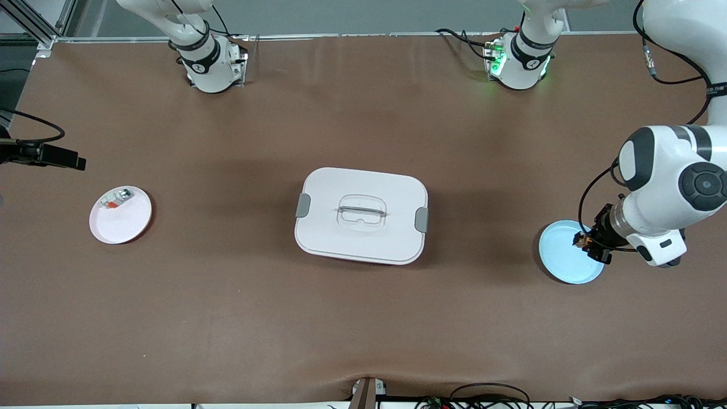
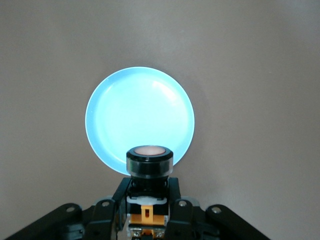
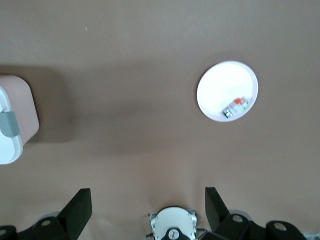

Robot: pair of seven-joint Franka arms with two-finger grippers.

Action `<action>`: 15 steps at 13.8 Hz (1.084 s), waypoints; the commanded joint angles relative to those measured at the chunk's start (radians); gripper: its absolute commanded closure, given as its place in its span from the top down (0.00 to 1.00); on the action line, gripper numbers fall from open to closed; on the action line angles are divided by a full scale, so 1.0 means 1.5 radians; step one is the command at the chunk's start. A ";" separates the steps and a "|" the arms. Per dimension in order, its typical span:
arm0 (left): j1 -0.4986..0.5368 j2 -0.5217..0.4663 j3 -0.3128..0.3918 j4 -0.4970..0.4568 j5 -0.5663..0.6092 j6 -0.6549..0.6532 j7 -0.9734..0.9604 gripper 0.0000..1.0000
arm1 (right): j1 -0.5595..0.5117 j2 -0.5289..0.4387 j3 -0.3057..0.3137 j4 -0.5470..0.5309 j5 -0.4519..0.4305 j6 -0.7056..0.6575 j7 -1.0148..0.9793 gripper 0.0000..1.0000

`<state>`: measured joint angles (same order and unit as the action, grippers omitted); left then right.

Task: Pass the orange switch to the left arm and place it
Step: 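Lower the switch onto the blue plate with the left gripper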

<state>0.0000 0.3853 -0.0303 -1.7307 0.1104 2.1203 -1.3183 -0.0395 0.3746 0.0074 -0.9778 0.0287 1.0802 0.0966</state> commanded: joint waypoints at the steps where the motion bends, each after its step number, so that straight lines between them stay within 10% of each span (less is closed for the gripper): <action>1: 0.013 0.024 -0.002 -0.004 0.014 0.034 -0.041 0.00 | -0.047 -0.053 0.007 -0.077 0.058 0.002 0.008 1.00; 9: 0.043 0.083 -0.002 -0.012 0.015 0.036 -0.056 0.00 | -0.022 -0.083 0.011 -0.100 -0.007 0.044 0.008 1.00; 15: 0.051 0.095 -0.003 -0.041 0.014 0.076 -0.057 0.00 | 0.005 -0.232 0.006 -0.323 -0.008 0.200 0.008 1.00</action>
<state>0.0709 0.5337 -0.0292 -1.7576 0.1106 2.1844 -1.3792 -0.0466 0.1361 0.0198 -1.3112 0.0361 1.3182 0.0994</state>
